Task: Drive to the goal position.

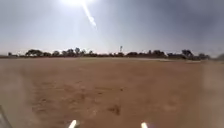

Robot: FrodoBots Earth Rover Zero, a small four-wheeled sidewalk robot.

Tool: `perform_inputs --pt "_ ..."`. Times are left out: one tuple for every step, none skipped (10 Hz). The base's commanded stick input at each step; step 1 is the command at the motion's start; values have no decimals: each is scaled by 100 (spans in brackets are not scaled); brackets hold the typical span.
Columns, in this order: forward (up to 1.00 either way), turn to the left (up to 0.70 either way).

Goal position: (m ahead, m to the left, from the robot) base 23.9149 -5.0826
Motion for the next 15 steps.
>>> perform_inputs --pt "70 0" --pt "70 0" --pt "70 0" --pt "70 0" --pt "70 0" --pt "70 0" --pt "70 0" --pt "70 0" --pt "70 0" --pt "70 0" --pt "70 0" --pt "70 0" --pt "70 0" --pt "70 0" --pt "70 0"
